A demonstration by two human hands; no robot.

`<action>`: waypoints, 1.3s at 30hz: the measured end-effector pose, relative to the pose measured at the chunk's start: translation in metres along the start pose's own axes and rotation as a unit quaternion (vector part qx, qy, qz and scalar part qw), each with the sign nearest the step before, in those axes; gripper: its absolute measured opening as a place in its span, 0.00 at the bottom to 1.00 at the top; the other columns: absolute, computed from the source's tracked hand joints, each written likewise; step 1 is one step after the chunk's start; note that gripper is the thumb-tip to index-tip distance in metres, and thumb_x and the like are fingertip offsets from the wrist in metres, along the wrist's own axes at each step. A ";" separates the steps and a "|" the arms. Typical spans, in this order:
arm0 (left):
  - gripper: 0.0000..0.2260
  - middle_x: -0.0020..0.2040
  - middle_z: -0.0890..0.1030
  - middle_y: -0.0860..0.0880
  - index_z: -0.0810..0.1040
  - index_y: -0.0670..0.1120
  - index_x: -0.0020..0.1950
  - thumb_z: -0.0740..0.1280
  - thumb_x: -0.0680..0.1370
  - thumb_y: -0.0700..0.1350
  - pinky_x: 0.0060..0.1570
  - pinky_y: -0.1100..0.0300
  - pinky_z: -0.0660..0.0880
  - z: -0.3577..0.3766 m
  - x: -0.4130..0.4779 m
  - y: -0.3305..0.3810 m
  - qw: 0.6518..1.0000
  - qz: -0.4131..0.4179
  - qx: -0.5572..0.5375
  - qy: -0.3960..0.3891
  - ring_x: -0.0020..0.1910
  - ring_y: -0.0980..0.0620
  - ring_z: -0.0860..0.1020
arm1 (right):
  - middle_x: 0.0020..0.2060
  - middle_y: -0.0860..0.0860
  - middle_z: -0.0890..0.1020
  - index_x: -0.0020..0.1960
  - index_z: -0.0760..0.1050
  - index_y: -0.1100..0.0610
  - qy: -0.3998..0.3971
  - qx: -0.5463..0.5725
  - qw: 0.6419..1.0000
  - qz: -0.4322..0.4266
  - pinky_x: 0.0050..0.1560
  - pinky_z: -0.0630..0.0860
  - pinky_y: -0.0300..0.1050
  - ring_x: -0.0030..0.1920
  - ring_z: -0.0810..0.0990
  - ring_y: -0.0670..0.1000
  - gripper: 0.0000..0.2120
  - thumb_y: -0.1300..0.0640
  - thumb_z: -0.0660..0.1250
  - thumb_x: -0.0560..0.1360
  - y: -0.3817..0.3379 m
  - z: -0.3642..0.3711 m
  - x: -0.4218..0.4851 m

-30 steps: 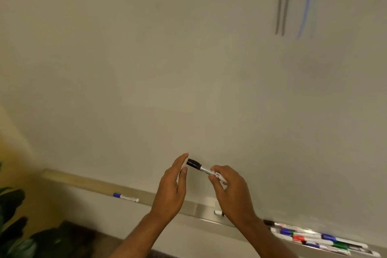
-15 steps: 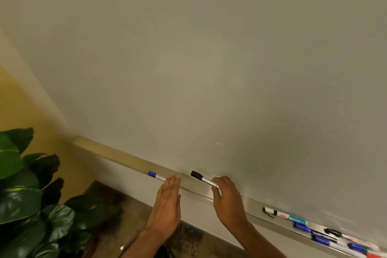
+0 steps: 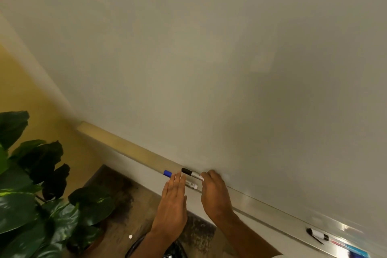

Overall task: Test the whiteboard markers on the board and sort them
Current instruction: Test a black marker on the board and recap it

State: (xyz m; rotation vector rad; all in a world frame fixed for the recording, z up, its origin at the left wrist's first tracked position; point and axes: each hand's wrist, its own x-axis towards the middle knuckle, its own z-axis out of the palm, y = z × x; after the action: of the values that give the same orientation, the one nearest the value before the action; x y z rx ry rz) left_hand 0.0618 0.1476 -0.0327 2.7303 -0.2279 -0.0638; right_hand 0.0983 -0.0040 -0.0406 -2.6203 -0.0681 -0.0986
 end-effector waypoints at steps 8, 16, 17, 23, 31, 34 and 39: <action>0.31 0.75 0.26 0.48 0.27 0.47 0.74 0.50 0.85 0.37 0.75 0.56 0.29 0.010 0.009 -0.024 0.997 -0.072 0.008 -0.033 0.78 0.48 0.29 | 0.64 0.53 0.78 0.68 0.74 0.56 -0.032 -0.018 0.999 -0.019 0.67 0.69 0.43 0.64 0.76 0.53 0.24 0.63 0.73 0.73 -0.013 0.045 0.021; 0.34 0.75 0.27 0.48 0.27 0.47 0.74 0.52 0.83 0.35 0.74 0.56 0.28 0.009 0.018 -0.032 0.994 -0.094 -0.009 -0.049 0.77 0.49 0.28 | 0.56 0.52 0.82 0.60 0.80 0.56 -0.029 -0.034 0.998 -0.032 0.59 0.76 0.44 0.56 0.81 0.52 0.27 0.64 0.81 0.62 -0.015 0.061 0.033; 0.33 0.75 0.27 0.47 0.27 0.47 0.74 0.52 0.83 0.36 0.74 0.56 0.28 0.011 0.019 -0.033 0.993 -0.099 -0.005 -0.056 0.77 0.49 0.28 | 0.53 0.51 0.83 0.58 0.81 0.56 -0.023 -0.035 0.999 -0.033 0.57 0.78 0.44 0.53 0.82 0.51 0.28 0.64 0.82 0.59 -0.015 0.062 0.033; 0.34 0.78 0.30 0.48 0.31 0.47 0.76 0.52 0.81 0.34 0.76 0.56 0.30 0.020 0.018 -0.037 0.997 -0.072 -0.019 -0.035 0.79 0.48 0.30 | 0.50 0.50 0.84 0.56 0.82 0.55 -0.022 -0.057 0.997 -0.050 0.55 0.80 0.46 0.51 0.83 0.51 0.29 0.61 0.84 0.56 -0.010 0.068 0.036; 0.25 0.77 0.30 0.52 0.34 0.51 0.78 0.38 0.82 0.51 0.74 0.58 0.28 0.019 0.013 -0.030 0.997 -0.063 -0.022 -0.032 0.79 0.51 0.31 | 0.51 0.51 0.84 0.57 0.81 0.55 -0.001 -0.038 0.996 -0.078 0.56 0.80 0.50 0.52 0.83 0.53 0.27 0.59 0.83 0.59 0.002 0.055 0.022; 0.38 0.78 0.31 0.56 0.36 0.53 0.79 0.23 0.73 0.69 0.72 0.63 0.27 0.020 0.006 -0.018 0.998 -0.052 -0.035 -0.023 0.77 0.59 0.28 | 0.50 0.51 0.84 0.56 0.81 0.56 0.048 -0.031 0.993 -0.102 0.56 0.79 0.49 0.52 0.83 0.52 0.20 0.56 0.80 0.65 0.014 0.037 0.001; 0.39 0.81 0.34 0.55 0.39 0.53 0.81 0.27 0.75 0.72 0.76 0.60 0.31 0.018 -0.009 0.022 0.999 -0.021 -0.046 -0.019 0.78 0.61 0.30 | 0.55 0.50 0.83 0.59 0.80 0.56 0.141 -0.027 0.985 -0.099 0.61 0.75 0.49 0.58 0.80 0.52 0.18 0.50 0.56 0.80 0.032 -0.011 -0.045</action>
State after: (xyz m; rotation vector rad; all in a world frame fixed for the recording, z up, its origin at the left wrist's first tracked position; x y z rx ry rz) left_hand 0.0485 0.1218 -0.0406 2.6435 -0.1738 -0.1352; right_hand 0.0547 -0.0385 -0.0506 -2.6184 -0.2306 -0.5451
